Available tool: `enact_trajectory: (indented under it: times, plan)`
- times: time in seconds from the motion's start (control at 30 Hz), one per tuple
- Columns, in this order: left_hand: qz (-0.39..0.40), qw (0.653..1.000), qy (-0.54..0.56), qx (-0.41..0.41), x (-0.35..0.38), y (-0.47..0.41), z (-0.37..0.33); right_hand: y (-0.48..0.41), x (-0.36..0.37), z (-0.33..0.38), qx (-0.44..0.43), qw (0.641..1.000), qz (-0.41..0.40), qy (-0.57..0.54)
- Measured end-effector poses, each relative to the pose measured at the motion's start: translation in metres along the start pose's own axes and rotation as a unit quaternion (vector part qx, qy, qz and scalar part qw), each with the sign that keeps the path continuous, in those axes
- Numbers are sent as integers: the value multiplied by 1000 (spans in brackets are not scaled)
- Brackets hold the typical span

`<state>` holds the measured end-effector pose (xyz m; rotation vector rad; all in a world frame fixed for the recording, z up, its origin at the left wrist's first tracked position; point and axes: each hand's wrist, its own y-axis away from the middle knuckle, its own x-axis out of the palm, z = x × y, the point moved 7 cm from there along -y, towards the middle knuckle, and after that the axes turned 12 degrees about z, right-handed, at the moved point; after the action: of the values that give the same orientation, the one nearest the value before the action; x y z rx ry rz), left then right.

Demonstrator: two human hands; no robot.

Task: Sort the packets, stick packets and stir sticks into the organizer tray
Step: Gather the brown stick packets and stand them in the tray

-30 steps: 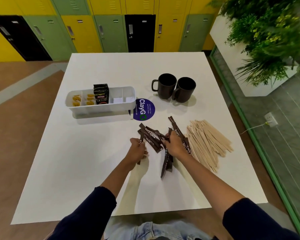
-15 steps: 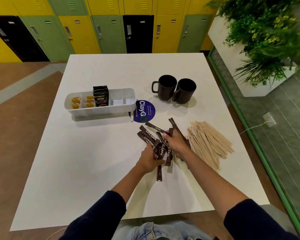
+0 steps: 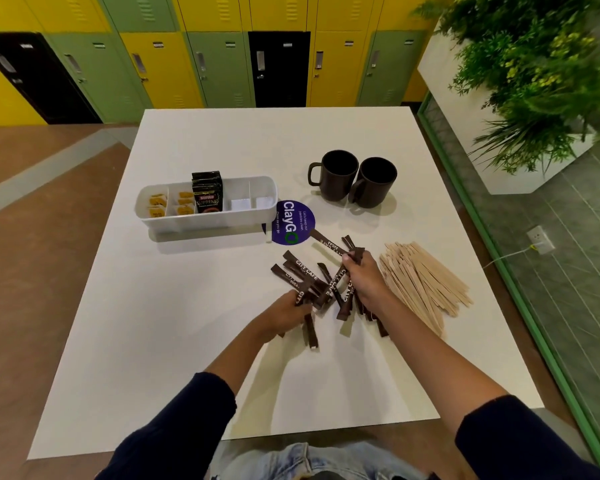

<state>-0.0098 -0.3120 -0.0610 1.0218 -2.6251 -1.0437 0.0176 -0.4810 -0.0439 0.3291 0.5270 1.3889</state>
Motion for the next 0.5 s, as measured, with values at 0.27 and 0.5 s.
enact_trajectory:
  times: [0.27,0.5]
  plan:
    - [-103,931,340,87,-28,-5,-11,11,39,1,27,981,181,-65]
    - [-148,902,384,130,-37,-8,-18,29,57,5,39,963,266,-9]
